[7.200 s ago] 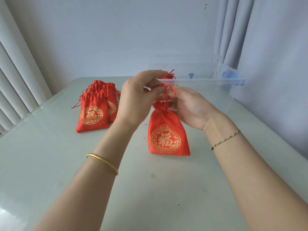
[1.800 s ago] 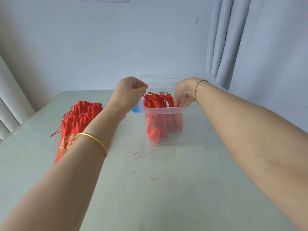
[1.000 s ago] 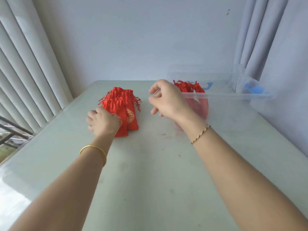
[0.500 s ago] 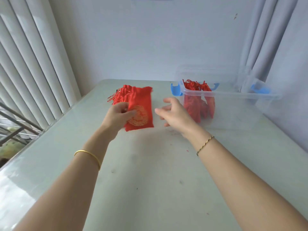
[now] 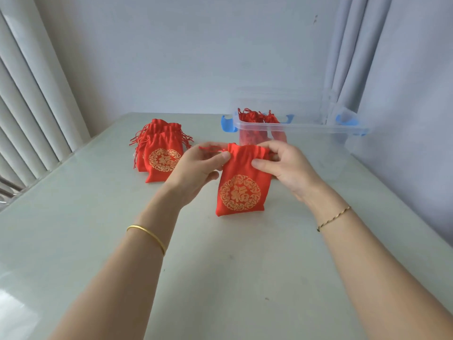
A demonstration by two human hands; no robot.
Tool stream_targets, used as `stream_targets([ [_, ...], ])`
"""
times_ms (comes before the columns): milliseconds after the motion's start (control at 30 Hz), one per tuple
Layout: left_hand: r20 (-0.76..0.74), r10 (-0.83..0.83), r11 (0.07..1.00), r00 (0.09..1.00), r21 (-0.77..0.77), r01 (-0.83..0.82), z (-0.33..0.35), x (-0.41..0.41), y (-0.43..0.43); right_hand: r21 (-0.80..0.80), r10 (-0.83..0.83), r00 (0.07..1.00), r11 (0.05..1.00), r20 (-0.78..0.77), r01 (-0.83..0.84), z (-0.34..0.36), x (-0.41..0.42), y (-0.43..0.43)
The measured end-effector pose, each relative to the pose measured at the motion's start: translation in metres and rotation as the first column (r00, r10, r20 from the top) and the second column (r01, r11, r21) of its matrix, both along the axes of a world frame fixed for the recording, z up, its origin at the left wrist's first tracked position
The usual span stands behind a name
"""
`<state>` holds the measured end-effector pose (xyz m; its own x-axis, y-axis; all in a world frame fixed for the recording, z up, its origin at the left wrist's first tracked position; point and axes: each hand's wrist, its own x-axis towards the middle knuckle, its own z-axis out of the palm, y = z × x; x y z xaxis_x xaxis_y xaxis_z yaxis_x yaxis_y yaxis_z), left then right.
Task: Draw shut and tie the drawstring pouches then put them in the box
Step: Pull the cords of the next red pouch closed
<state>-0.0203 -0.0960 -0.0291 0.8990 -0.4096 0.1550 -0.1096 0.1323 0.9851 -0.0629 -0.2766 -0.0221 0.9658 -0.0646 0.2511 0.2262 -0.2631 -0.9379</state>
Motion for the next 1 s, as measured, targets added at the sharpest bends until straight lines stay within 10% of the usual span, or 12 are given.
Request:
stream_targets([
  [1000,0.15,0.132,0.959,0.98,0.231,-0.165,0.015,0.01,0.02,-0.192,-0.049,0.976,0.981,-0.212,0.007,0.019,-0.012,-0.045],
])
